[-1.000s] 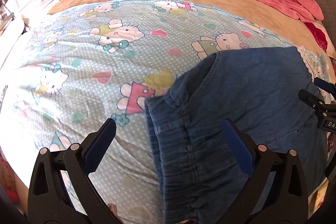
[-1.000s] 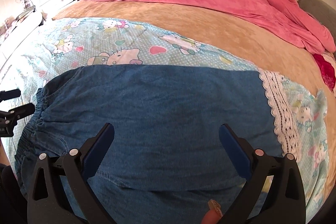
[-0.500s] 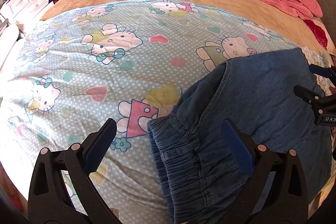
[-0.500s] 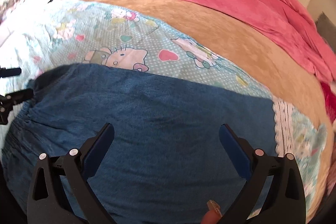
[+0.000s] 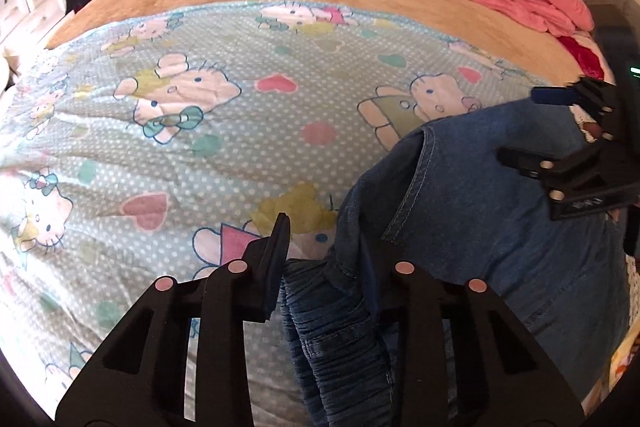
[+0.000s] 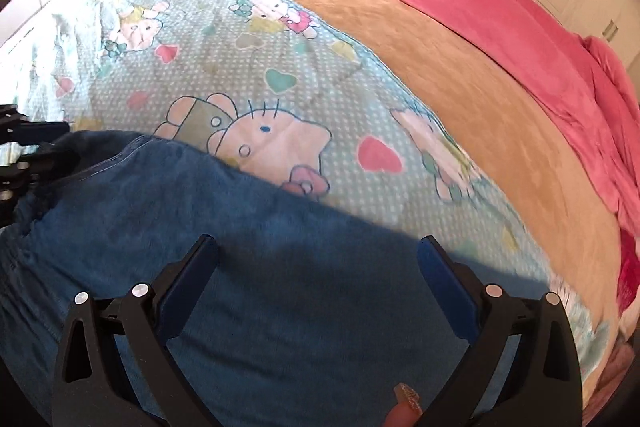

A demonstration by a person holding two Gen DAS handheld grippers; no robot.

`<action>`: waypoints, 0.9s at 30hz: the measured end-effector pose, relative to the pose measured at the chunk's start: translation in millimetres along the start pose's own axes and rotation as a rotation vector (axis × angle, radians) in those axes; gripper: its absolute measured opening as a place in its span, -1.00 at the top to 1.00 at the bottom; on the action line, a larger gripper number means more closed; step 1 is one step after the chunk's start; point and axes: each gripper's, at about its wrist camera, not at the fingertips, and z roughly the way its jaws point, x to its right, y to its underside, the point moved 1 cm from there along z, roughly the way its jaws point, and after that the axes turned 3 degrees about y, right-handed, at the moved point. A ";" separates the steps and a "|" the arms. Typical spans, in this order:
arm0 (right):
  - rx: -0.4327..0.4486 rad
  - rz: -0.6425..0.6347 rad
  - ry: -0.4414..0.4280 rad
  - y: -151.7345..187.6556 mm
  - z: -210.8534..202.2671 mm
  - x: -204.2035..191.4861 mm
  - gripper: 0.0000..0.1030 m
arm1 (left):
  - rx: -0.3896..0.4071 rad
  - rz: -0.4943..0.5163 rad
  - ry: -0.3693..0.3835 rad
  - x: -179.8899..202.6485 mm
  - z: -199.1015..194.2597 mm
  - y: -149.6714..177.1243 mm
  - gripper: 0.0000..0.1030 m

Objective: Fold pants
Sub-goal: 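Grasp the elastic waistband with the left tool while the right tool grasps denim beside it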

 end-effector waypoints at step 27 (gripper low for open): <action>0.179 0.248 -0.358 78.8 -97.2 -7.9 0.90 | 0.108 0.065 0.093 25.2 -55.8 10.8 0.52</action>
